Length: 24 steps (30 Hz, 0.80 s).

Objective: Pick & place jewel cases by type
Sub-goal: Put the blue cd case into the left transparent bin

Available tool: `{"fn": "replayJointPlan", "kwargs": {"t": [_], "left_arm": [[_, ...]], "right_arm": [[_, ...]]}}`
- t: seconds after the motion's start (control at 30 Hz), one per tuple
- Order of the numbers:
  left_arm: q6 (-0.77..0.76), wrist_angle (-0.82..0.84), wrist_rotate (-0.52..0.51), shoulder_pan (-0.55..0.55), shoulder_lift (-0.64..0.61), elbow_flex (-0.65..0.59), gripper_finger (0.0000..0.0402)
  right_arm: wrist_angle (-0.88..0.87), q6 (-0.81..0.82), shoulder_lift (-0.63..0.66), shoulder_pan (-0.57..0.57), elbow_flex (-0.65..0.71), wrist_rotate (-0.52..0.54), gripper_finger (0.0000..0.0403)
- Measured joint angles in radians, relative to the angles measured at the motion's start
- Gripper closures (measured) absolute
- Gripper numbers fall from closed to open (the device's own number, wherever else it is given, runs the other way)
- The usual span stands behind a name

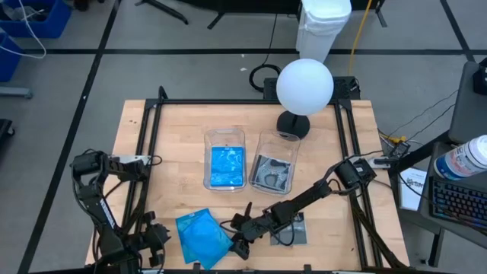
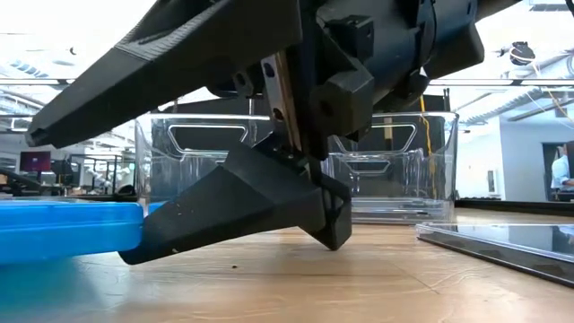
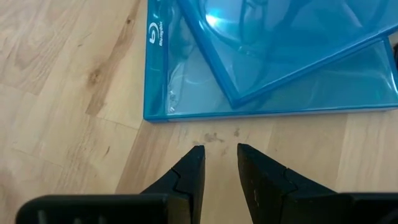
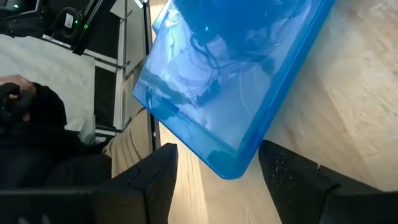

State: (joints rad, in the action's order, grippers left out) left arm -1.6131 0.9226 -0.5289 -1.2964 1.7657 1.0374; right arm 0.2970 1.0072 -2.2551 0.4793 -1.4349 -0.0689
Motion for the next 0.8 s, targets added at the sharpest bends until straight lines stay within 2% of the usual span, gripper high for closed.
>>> {"fn": "replayJointPlan", "kwargs": {"t": [0.27,0.37,0.5,0.6,0.8], "left_arm": [[-0.002,-0.022,-0.003,0.007,0.000,0.000,0.0300],[0.062,-0.080,-0.022,0.006,0.000,0.001,0.0300],[0.131,-0.102,-0.008,0.005,0.000,0.067,0.0300],[0.220,-0.192,-0.013,0.009,0.000,0.103,0.0300],[0.360,-0.338,0.030,0.088,0.071,0.105,0.0300]], "right_arm": [[-0.003,-0.032,0.000,-0.005,0.001,0.008,0.0191],[-0.013,-0.050,0.000,-0.013,0.001,0.010,0.0191],[-0.016,-0.061,0.000,-0.024,0.002,0.014,0.0191],[-0.018,-0.072,0.000,-0.026,0.002,0.013,0.0191],[-0.018,-0.089,-0.001,-0.027,0.002,0.013,0.0191]]}}
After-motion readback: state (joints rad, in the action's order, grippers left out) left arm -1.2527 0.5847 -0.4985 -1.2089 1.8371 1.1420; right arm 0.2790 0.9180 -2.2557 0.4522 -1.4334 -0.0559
